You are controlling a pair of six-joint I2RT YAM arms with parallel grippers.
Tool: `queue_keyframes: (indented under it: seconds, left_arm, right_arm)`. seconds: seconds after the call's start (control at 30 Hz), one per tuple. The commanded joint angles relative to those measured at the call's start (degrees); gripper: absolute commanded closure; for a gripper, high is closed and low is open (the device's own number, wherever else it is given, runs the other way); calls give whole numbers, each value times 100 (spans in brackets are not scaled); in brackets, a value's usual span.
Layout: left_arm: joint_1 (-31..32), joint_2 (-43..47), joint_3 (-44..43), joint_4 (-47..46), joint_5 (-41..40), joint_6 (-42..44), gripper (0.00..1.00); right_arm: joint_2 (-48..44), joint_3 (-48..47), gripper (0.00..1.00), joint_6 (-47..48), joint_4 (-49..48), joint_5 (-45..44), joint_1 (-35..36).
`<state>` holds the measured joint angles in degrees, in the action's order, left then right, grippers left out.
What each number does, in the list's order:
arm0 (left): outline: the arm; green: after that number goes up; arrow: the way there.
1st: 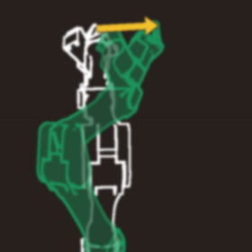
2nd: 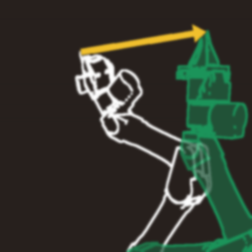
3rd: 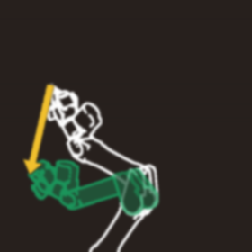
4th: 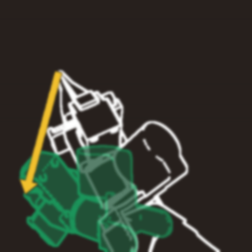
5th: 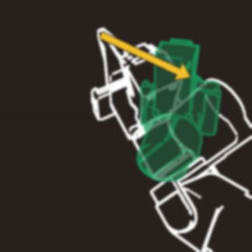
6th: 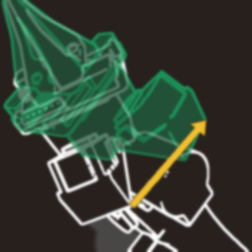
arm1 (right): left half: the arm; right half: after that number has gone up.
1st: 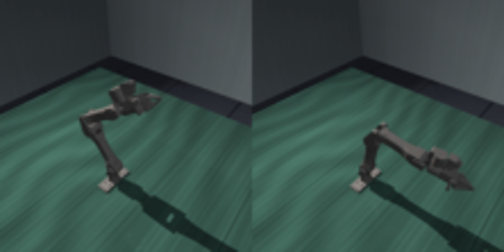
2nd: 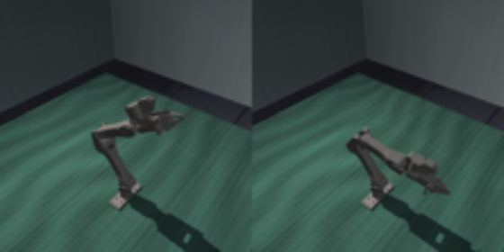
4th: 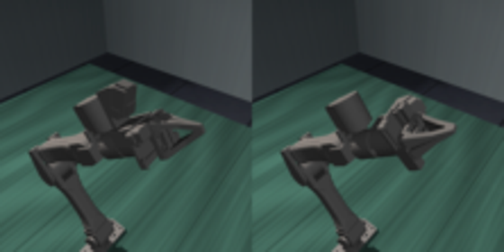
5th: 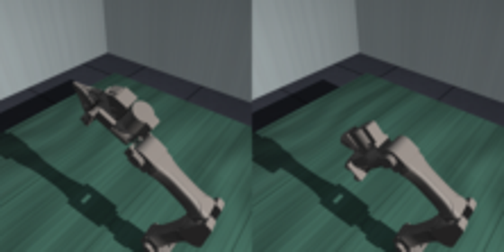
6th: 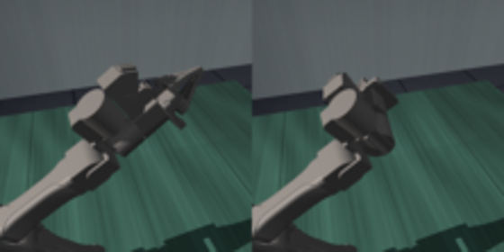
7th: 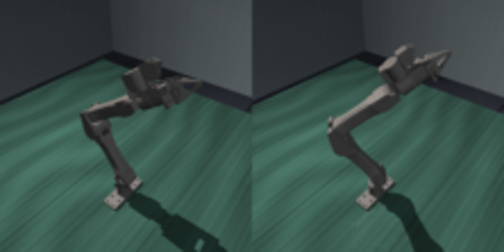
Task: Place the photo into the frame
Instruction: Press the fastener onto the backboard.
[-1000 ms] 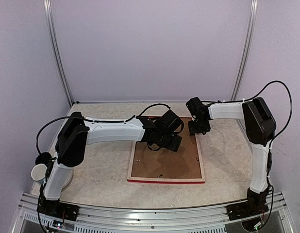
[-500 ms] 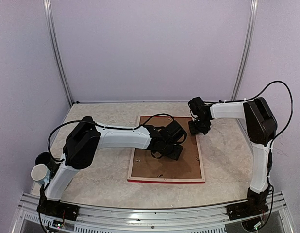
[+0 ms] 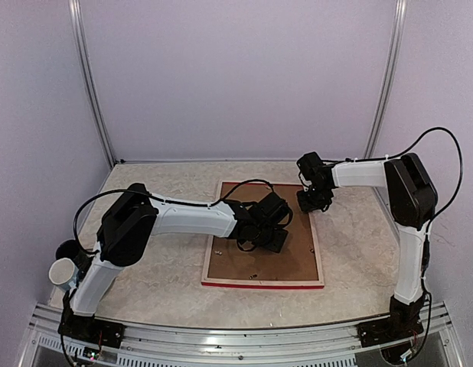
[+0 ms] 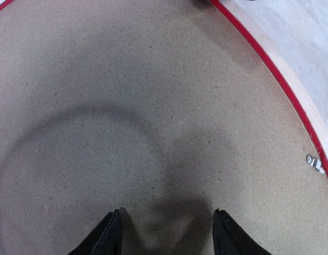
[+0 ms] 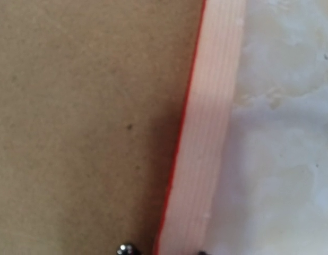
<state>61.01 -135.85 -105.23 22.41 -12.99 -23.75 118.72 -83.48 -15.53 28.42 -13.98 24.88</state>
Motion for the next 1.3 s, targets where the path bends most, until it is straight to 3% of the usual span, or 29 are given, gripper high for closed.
queue_keyframes:
  seconds: [0.0,0.27,0.53,0.7,1.1,1.27]
  left_arm:
    - [9,-80,338,457,120,-95,42]
    - [16,-29,353,478,130,-77,42]
    - [13,-17,278,466,129,-104,42]
    - [16,-3,256,466,128,-130,42]
    - [14,25,296,432,138,-119,42]
    - [14,31,286,418,131,-130,42]
  right_arm:
    - [144,54,85,454,433,-196,-150]
    - [402,-159,83,630,671,-459,-121]
    - [158,-385,64,583,588,373,-135]
    - [325,-846,62,552,939,474,-238]
    - [488,-854,63,691,1034,1374,-458]
    - [555,-854,63,625,1103,1138,-458]
